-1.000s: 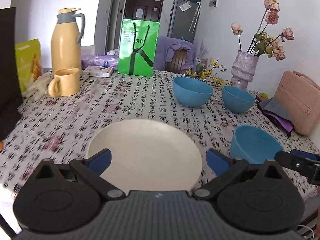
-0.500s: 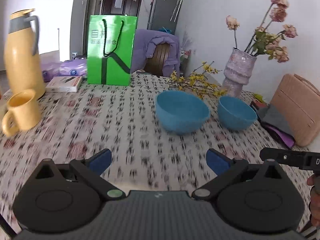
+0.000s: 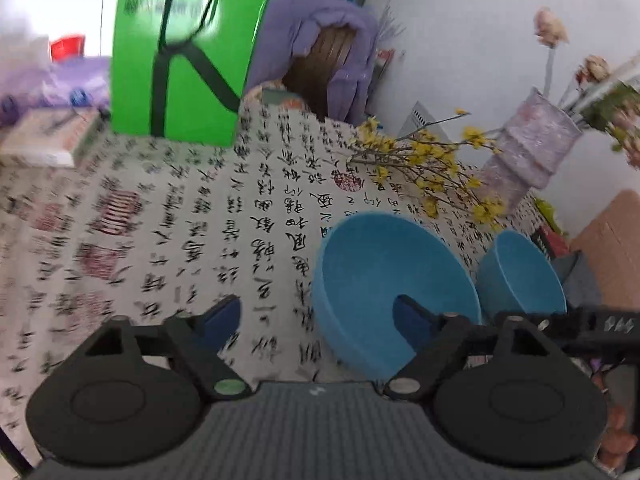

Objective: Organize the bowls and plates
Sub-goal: 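Close the left gripper on the bowl rim while the right gripper also clamps it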

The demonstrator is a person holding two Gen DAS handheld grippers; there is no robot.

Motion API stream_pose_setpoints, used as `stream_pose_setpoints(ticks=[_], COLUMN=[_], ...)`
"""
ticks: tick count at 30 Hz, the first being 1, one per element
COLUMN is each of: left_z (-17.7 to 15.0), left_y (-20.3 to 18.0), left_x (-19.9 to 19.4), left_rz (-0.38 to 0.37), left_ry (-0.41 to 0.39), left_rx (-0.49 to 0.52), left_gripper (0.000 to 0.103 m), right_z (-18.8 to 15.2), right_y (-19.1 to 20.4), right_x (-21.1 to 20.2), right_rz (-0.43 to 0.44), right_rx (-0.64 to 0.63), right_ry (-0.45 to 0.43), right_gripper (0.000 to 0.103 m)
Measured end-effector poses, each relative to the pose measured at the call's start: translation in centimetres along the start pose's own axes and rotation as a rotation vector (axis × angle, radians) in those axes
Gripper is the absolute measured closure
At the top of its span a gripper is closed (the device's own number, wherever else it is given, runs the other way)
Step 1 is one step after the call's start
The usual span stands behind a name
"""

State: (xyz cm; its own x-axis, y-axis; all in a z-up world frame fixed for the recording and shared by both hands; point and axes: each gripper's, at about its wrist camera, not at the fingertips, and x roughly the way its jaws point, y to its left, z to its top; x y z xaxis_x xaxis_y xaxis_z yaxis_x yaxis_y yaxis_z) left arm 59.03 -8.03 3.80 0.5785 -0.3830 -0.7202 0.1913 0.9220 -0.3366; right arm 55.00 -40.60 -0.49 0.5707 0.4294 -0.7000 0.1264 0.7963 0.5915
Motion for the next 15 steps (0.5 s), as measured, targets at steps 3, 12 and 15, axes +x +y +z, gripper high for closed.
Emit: stream_pose_setpoints(ticks=[3,12,15], left_z=[1.4,2.0,1.9], left_y=[0.5,0.8,1.0], left_x=[2.5,6.1,6.7], left_rz=[-0.005,-0.014,-0.035], left_ry=[0.029,0.086,0.095], left_rx=[-0.032,-0.032,-0.050], left_gripper=[0.034,0.084,0.087], right_z=[1.3,2.5,2.4], right_y=[0.0,0.4,0.6], right_x=[2.6,6.5,6.7], right_rz=[-0.022,-0.029,-0.034], right_rx=[-0.004,-0.044,-0.061], right_ry=[0.014,0.042,0.043], right_gripper=[0.042,0.084,0.087])
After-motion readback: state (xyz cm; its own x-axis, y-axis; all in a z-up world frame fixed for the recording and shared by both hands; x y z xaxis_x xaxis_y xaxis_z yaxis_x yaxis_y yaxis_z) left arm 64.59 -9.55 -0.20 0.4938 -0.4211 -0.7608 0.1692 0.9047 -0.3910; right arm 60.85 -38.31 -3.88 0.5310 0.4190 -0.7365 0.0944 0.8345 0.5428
